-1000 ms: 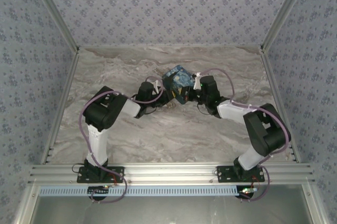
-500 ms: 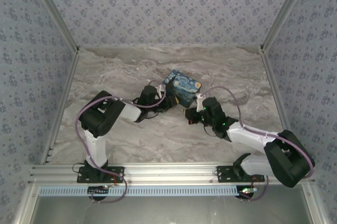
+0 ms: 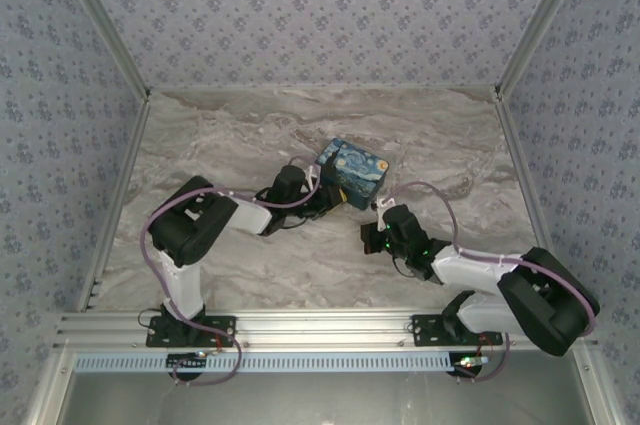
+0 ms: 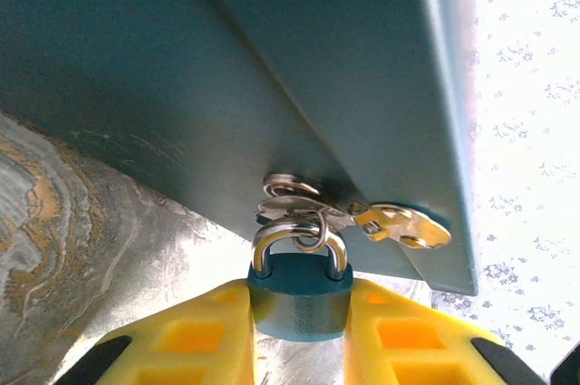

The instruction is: Unlock a padlock with a key

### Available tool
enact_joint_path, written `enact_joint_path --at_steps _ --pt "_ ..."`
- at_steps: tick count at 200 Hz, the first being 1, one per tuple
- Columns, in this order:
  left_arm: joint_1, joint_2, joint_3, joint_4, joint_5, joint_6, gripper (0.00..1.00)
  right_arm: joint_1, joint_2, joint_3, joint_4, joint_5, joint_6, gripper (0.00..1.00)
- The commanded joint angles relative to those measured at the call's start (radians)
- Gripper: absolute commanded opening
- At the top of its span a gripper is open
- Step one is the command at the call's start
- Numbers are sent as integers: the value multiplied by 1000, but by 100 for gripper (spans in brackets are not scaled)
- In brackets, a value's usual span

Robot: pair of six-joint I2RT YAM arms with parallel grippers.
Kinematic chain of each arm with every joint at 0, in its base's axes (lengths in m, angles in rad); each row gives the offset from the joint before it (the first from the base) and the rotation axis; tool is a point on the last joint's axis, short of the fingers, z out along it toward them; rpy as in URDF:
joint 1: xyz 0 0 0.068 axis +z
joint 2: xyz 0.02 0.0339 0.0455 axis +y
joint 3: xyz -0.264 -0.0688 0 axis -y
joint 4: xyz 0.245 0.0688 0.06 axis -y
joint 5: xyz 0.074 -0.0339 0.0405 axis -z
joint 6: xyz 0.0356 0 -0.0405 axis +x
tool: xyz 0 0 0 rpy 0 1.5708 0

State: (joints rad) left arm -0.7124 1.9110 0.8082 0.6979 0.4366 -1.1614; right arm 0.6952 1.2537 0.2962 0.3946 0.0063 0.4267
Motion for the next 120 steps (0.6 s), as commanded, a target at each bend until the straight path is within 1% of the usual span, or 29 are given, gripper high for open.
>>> enact_joint_path --at_steps 1,59,120 --pt "-13 -43 -1 32 -2 -35 24 12 29 22 46 45 -39 0" --pt "-33 -46 -6 37 -18 -79 24 22 98 67 90 70 -78 0" --pt "-35 -50 -10 37 -22 -90 23 18 128 113 65 89 -106 0"
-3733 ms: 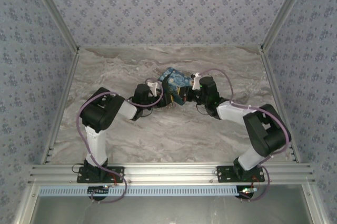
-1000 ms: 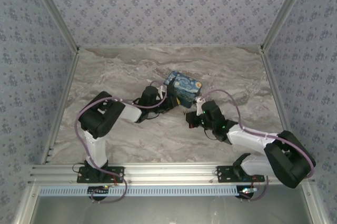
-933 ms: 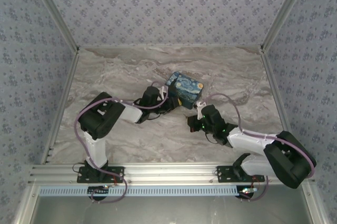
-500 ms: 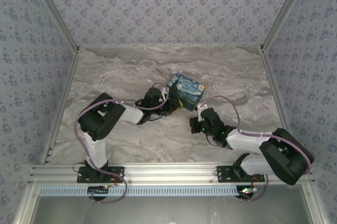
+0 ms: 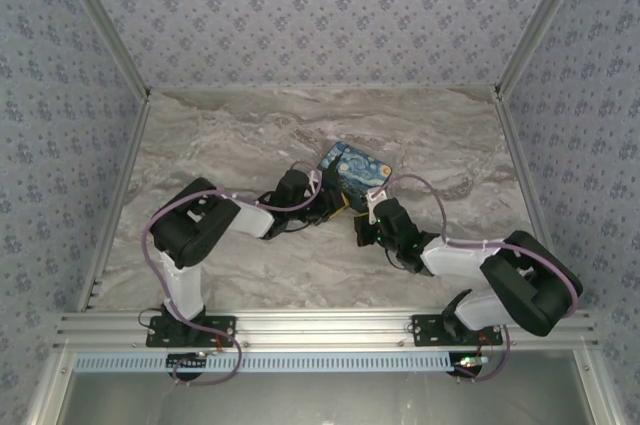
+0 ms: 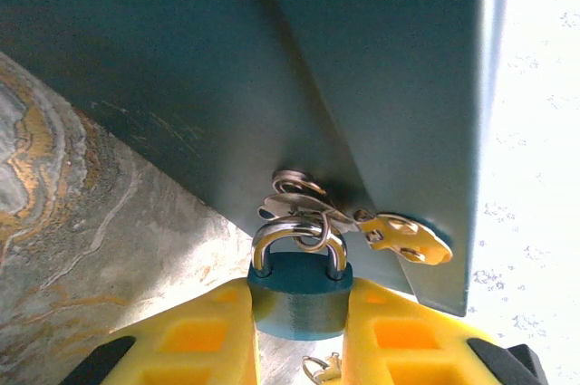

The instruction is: Unlock a padlock with a key

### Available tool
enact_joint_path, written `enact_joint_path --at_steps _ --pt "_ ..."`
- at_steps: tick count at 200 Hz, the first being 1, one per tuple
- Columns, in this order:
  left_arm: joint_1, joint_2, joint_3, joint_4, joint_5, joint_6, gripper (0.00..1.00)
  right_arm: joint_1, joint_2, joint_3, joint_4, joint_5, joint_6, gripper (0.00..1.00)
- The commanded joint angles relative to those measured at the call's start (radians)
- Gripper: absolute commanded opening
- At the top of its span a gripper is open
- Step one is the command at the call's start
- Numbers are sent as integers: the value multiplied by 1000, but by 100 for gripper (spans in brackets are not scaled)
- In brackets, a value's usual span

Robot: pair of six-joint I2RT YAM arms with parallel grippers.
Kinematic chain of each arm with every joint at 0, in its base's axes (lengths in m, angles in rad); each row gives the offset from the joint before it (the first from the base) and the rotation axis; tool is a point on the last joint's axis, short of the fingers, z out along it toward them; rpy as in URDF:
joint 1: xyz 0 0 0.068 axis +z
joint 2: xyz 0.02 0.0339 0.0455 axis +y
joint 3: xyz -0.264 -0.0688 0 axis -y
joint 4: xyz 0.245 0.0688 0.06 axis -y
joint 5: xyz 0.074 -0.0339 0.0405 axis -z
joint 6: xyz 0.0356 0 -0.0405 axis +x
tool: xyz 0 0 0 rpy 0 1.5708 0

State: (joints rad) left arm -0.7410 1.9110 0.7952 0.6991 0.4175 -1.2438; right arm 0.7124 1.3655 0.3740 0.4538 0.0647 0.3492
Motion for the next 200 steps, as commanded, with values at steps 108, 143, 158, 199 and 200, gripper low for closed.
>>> enact_joint_path --at_steps 108,143,158,199,200 --pt "-6 -47 2 35 -8 -9 22 -3 67 63 -21 41 -23 0" --pt "-5 -47 1 37 -11 -10 22 -1 66 55 -28 49 -17 0" --pt "-6 -47 1 38 -11 -12 22 -2 67 55 -33 55 -18 0" --pt "-5 -46 1 39 -11 -12 22 -1 70 64 -38 49 -21 0" --pt "-5 -46 1 39 -11 -12 22 -1 70 66 -38 49 -22 0"
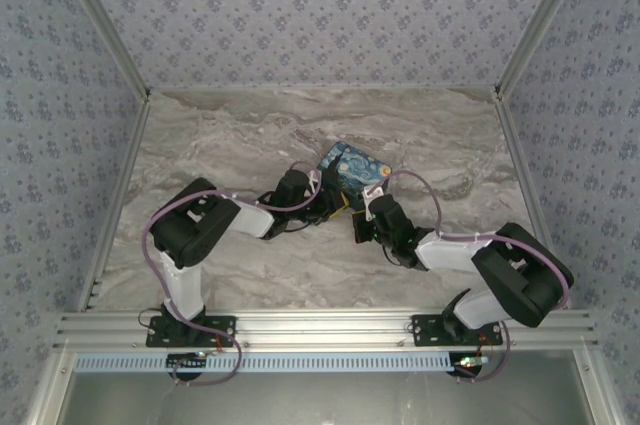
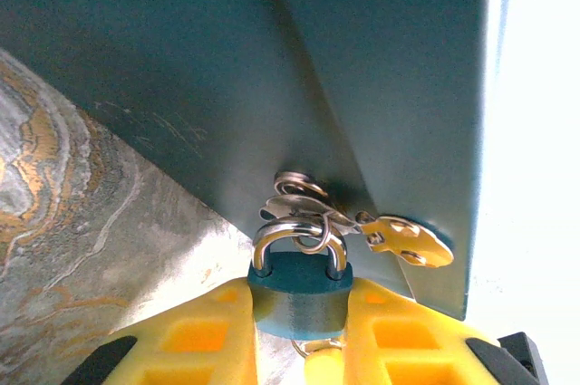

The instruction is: Unlock a padlock with a key

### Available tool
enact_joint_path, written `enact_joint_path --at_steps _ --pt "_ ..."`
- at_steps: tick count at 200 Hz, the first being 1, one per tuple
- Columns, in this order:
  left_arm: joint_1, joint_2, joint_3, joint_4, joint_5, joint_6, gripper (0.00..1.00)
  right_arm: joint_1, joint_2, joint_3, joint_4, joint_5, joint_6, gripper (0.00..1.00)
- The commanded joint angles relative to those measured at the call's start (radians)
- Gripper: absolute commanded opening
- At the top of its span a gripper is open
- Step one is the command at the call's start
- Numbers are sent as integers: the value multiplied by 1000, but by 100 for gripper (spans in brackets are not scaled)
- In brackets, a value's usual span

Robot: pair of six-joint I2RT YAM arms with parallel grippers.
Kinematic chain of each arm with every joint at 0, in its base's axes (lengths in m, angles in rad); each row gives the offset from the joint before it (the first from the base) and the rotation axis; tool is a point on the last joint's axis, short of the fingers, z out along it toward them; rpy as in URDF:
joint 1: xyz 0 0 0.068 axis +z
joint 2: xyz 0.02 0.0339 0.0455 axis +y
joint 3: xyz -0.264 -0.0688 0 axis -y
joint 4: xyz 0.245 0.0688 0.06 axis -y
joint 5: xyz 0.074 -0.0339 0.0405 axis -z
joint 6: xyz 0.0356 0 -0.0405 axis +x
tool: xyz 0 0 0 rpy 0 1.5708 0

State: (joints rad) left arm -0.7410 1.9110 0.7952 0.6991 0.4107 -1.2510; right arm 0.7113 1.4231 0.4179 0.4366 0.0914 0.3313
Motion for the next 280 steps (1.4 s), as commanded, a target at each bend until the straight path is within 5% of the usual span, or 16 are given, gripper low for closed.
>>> enact_joint_path --at_steps 1,143,280 --pt "-6 -46 1 39 -4 -4 22 -1 13 22 -21 23 -4 0" --pt "-6 -40 -5 48 -2 -12 22 -4 59 75 -21 21 -4 0" --pt "-6 -32 -5 60 10 -24 22 -91 63 42 297 -187 -29 0"
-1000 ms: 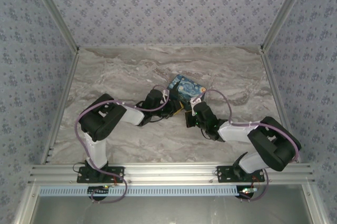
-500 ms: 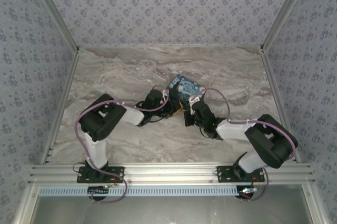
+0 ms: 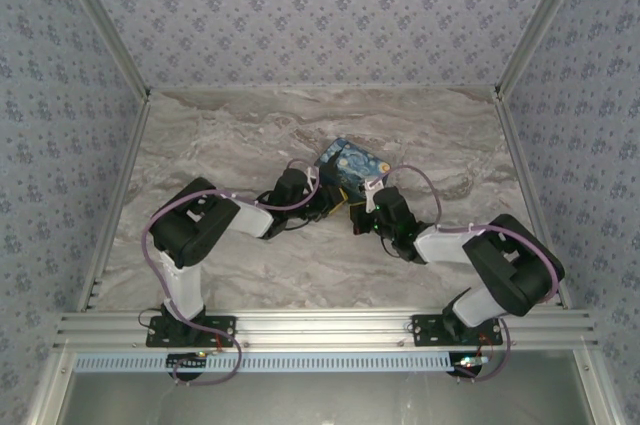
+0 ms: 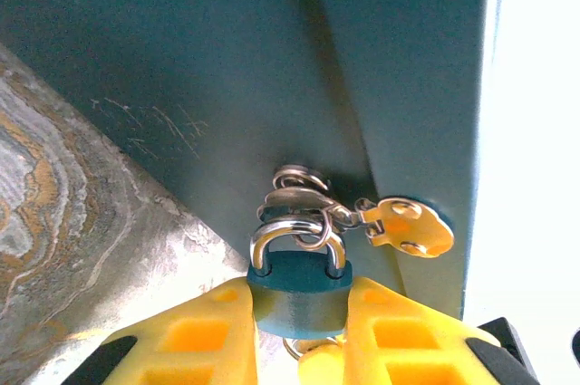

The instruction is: Unlock a padlock with a key

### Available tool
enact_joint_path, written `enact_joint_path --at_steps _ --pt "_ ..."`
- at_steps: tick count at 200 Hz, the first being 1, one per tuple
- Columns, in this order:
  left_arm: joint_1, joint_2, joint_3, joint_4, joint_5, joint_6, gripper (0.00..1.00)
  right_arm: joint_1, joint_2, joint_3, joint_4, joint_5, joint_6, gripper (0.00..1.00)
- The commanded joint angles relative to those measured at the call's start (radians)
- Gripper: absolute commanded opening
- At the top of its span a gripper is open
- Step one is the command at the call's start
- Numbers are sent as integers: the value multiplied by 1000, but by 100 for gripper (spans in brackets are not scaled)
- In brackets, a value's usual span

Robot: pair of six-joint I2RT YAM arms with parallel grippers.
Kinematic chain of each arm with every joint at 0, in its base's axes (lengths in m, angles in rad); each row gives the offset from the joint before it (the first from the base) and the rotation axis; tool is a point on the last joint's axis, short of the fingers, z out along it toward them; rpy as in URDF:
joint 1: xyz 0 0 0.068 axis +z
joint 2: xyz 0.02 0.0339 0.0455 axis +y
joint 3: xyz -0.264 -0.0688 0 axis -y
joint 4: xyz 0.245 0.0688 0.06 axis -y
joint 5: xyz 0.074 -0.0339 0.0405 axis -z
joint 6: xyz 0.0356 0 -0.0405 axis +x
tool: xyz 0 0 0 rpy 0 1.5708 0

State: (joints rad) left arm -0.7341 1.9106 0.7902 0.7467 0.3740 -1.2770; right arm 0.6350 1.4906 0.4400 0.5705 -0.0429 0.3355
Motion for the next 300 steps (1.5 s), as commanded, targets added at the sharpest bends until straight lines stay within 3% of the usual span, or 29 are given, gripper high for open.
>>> enact_joint_path --at_steps 1,59,201,300 --pt "-14 -32 1 11 46 2 22 -16 -4 20 165 -54 -33 0" --pt "-14 -21 5 13 53 -6 22 -25 -11 35 158 -103 -77 0" --pt "-25 0 23 -3 72 -72 20 48 -58 21 110 41 -251 0" --pt "-36 6 42 -8 88 -83 20 -13 -92 8 128 -122 -212 0"
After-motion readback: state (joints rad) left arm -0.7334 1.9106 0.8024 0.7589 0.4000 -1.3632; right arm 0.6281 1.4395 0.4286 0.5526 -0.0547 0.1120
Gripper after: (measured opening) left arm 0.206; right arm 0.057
